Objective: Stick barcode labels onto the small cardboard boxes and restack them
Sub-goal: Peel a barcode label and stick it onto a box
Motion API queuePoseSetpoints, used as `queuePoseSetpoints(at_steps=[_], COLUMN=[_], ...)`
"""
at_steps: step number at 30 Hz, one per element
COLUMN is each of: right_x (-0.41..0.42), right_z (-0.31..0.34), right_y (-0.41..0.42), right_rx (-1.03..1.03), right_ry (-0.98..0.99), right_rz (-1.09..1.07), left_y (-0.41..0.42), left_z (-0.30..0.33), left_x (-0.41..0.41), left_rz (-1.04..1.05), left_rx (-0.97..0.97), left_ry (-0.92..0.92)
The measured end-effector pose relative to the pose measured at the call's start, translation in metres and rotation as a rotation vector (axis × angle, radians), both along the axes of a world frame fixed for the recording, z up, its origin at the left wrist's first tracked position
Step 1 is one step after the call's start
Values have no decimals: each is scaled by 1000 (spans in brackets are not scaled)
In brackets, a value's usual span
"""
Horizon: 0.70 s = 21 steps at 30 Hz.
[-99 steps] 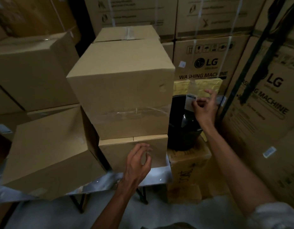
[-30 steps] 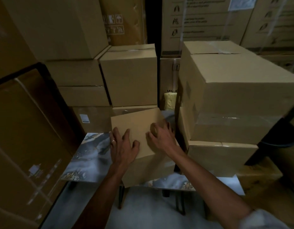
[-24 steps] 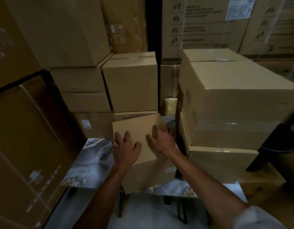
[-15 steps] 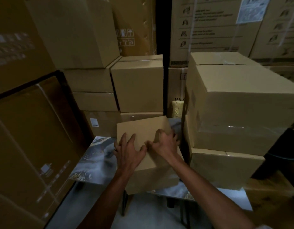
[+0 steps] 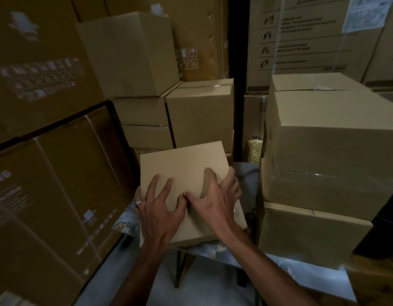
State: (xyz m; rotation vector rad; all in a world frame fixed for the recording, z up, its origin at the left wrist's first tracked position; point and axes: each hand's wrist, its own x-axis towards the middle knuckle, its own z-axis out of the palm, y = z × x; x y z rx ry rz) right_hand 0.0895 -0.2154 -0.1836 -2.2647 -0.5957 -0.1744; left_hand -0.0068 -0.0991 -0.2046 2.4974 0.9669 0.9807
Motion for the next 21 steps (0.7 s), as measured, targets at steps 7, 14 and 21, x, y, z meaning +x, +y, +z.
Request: queuePoseSetpoints(at_steps=[7,14,21], right_x=[-24,-32,-20], right_z=[47,95,137], right_y=[4,7,1], right_rx=[84,268,423], right_ry=[-221,-404,-527], right_rz=[71,84,28], left_y=[-13,-11,-10], left_z=[33,81,130], left_x=[-29,-34,-14], left_rz=[81,114,59], left_rx=[77,322,471], left_ry=[-222,-449,-605])
